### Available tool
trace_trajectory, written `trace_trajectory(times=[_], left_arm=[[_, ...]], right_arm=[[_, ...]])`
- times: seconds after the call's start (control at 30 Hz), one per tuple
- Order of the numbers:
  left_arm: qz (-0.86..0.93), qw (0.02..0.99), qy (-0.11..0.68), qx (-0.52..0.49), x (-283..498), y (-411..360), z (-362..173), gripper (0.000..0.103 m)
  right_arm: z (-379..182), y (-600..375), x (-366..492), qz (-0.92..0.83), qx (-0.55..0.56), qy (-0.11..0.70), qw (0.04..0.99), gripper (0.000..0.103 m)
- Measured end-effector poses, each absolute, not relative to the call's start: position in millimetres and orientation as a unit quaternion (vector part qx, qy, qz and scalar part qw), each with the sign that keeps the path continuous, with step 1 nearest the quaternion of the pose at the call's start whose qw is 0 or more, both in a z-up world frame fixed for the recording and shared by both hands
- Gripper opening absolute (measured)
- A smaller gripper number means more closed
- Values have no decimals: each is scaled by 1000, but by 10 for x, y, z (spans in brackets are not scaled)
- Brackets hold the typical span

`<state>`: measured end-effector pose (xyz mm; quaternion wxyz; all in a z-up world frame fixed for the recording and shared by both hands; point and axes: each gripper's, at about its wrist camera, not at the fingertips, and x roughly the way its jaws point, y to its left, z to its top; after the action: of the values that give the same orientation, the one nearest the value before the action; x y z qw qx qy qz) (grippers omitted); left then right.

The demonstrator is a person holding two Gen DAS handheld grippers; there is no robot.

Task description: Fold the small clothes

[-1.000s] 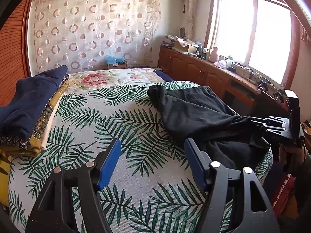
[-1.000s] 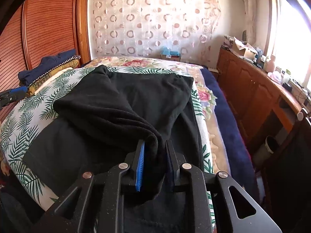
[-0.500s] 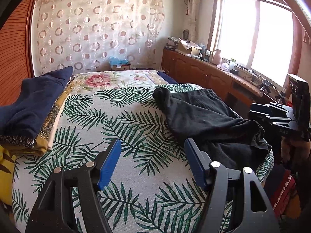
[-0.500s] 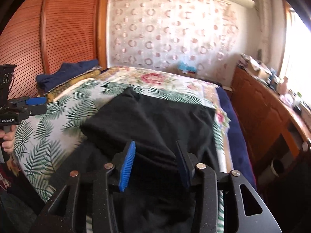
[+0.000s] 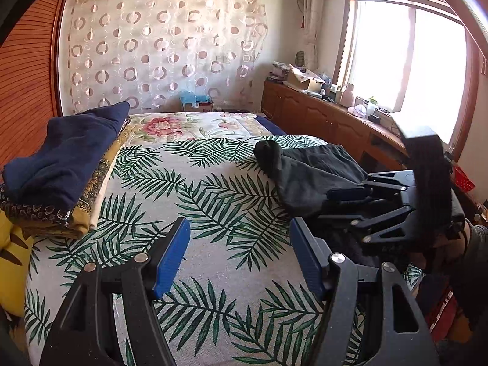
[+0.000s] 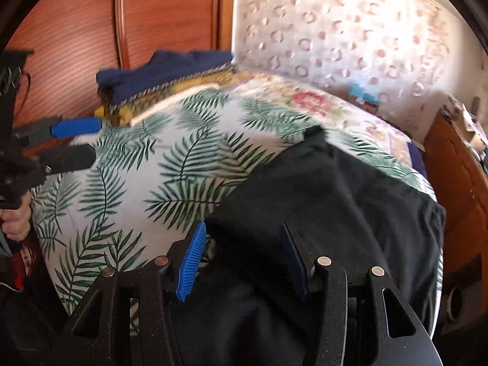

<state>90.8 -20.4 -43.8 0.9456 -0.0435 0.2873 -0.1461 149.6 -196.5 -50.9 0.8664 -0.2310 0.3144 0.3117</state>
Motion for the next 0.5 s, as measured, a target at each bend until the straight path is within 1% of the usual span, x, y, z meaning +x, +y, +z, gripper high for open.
trace_trajectory(times=[0.33,0.37,0.4,0.43,0.47,0.5], left_arm=[[-152,943,291,-47,913,-189,-480,68],[-153,944,290,-46,912,-192,-473,68],[-153,944,290,-46,910,-197,-472,68],[-154,944,289,-44,908,-199,-469,68],[-154,944,289,-44,906,-201,-468,68],[-154,944,289,-44,908,-211,-462,68]], right_arm=[[-734,-1598,1788,284,-311,342,840,53],[-758,-1566,1813,281,-315,343,839,50],[-767,-1554,1832,282,-316,342,839,36],[-750,-1558,1844,284,-312,339,841,30],[-723,-1576,1856,287,-306,337,843,18],[-673,-1610,1850,291,-296,331,847,12]])
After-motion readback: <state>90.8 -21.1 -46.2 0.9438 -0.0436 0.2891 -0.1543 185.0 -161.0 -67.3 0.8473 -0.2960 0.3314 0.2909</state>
